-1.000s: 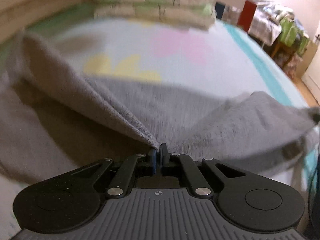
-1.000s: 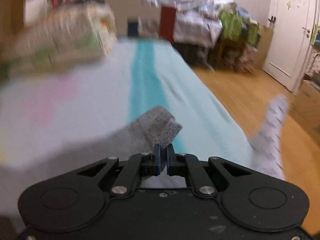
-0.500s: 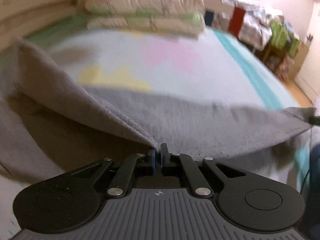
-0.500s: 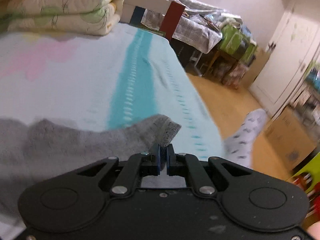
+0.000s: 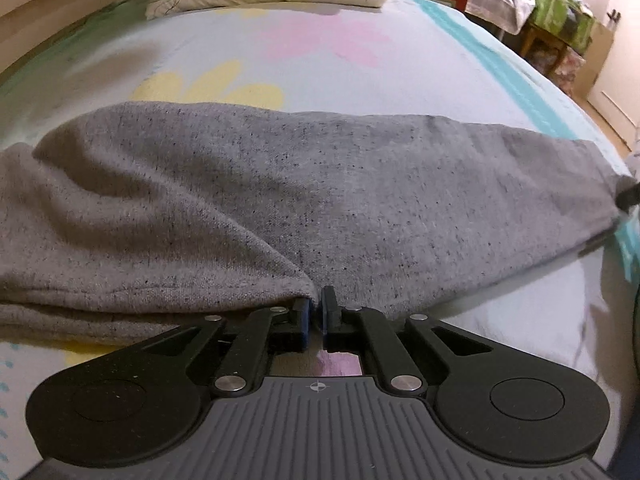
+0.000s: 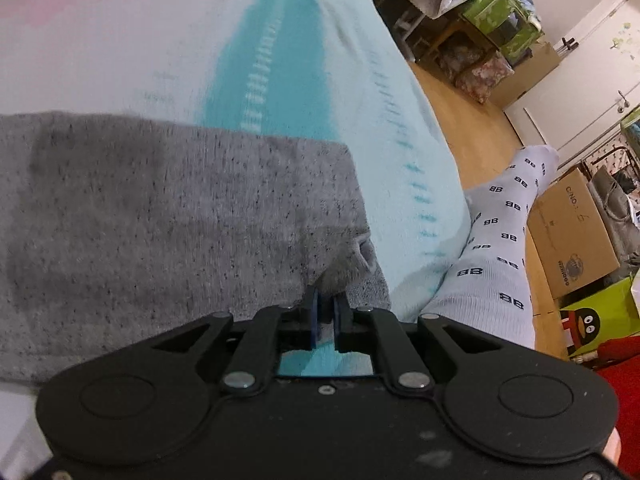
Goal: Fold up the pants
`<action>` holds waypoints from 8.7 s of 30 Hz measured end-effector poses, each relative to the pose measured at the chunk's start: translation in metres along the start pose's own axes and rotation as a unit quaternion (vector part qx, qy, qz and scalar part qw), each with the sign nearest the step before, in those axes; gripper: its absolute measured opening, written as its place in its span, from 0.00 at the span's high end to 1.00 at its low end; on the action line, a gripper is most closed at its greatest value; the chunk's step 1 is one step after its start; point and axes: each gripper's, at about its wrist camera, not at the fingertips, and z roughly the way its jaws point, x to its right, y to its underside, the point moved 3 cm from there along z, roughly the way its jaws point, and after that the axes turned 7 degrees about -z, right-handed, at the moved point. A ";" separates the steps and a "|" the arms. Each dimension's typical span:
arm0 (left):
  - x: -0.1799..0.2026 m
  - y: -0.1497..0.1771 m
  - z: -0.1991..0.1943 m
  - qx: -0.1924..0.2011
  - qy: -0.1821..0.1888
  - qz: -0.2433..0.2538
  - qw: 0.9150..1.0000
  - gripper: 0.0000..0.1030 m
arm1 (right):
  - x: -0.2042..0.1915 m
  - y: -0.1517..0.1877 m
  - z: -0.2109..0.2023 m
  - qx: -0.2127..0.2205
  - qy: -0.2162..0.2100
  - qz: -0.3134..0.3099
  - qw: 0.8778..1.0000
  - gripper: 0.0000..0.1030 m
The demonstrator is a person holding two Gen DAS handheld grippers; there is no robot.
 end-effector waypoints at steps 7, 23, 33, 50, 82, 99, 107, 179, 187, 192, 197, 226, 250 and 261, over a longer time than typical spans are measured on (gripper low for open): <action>-0.013 0.000 -0.018 -0.030 0.049 -0.028 0.998 0.90 | 0.020 0.002 -0.016 0.017 0.031 0.023 0.999 0.64; -0.092 -0.040 -0.053 0.028 -0.042 -0.060 0.997 0.90 | -0.104 -0.015 -0.170 0.269 -0.252 -0.056 0.928 0.62; -0.186 -0.042 -0.010 -0.070 -0.022 -0.189 0.979 0.89 | -0.249 0.002 -0.235 0.310 -0.407 -0.201 0.835 0.60; -0.201 -0.058 -0.037 -0.043 -0.029 -0.187 0.981 0.89 | -0.339 0.021 -0.248 0.372 -0.388 -0.392 0.747 0.71; -0.217 -0.051 -0.006 -0.067 -0.035 -0.161 0.984 0.89 | -0.302 -0.028 -0.257 0.328 -0.481 -0.252 0.773 0.90; -0.193 -0.106 -0.013 0.012 -0.013 -0.146 0.989 0.89 | -0.346 -0.104 -0.197 0.243 -0.461 -0.189 0.832 0.79; -0.187 -0.107 0.017 0.008 -0.007 -0.166 0.986 0.89 | -0.346 -0.087 -0.190 0.236 -0.470 -0.181 0.831 0.79; -0.220 -0.046 -0.065 -0.056 -0.016 -0.088 0.994 0.88 | -0.288 -0.161 -0.220 0.319 -0.471 -0.123 0.813 0.88; -0.248 -0.054 -0.062 -0.019 -0.066 -0.138 0.988 0.88 | -0.275 -0.051 -0.240 0.310 -0.491 -0.204 0.788 0.88; -0.253 -0.043 -0.040 -0.056 -0.127 -0.118 0.983 0.87 | -0.309 -0.006 -0.241 0.275 -0.500 -0.253 0.781 0.88; -0.265 -0.042 -0.050 -0.048 -0.167 -0.132 0.976 0.87 | -0.318 0.023 -0.248 0.280 -0.483 -0.291 0.777 0.90; -0.203 -0.063 -0.050 -0.011 -0.041 -0.078 0.996 0.86 | -0.267 -0.084 -0.214 0.282 -0.473 -0.122 0.826 0.87; -0.282 -0.080 -0.013 0.032 -0.143 -0.146 0.978 0.72 | -0.297 -0.164 -0.177 0.277 -0.461 -0.152 0.829 0.56; -0.289 -0.077 -0.015 0.038 -0.129 -0.152 0.979 0.72 | -0.309 -0.164 -0.182 0.261 -0.563 -0.205 0.756 0.81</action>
